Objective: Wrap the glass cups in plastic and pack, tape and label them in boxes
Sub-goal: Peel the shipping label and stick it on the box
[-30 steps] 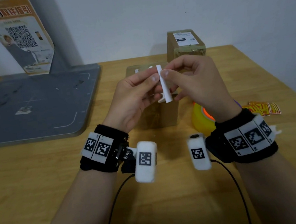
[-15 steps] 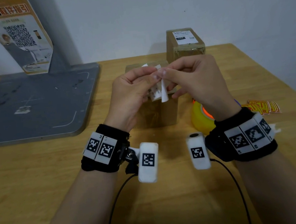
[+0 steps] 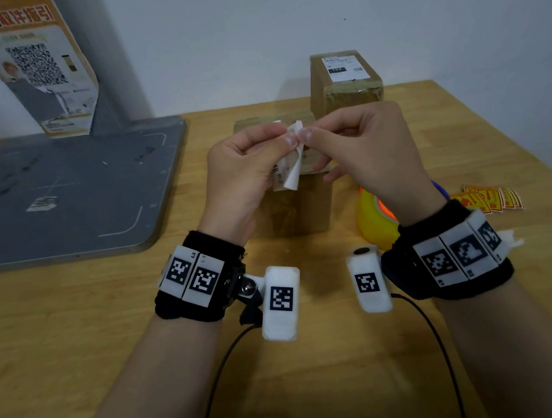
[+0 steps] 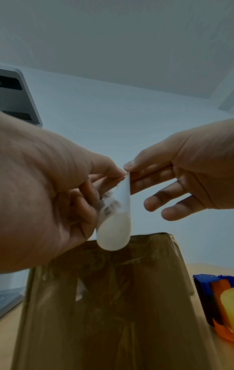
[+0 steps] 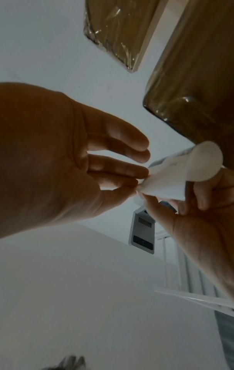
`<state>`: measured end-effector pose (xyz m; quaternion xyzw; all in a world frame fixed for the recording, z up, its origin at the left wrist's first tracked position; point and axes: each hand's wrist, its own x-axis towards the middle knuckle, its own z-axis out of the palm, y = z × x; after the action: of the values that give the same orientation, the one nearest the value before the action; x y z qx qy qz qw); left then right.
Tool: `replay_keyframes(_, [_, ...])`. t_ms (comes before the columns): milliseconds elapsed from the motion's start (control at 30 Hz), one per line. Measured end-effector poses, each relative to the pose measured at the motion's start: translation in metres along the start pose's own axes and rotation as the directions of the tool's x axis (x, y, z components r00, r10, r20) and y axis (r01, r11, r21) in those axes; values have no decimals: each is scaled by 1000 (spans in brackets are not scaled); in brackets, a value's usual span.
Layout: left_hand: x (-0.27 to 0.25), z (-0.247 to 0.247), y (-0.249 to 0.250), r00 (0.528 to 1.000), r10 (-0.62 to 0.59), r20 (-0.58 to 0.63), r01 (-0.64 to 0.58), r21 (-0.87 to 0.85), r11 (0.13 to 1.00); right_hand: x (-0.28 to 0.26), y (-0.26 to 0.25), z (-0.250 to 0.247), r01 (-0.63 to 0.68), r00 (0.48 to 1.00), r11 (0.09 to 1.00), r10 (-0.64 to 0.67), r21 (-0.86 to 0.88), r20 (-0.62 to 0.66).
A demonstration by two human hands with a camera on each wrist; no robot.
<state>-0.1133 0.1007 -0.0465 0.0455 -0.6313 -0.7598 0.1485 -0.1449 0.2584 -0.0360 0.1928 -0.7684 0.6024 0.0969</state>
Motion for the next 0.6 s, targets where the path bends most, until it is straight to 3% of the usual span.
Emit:
replay_keyframes(267, [3,2,-5,997,32,-66,-26,91,996,1,3,1,-36,998,999,34,-33,-56])
replay_keyframes(600, [2,3,-2,988,38,-149,-20,120,993,3,0,0,-202,972,968,217,148,-93])
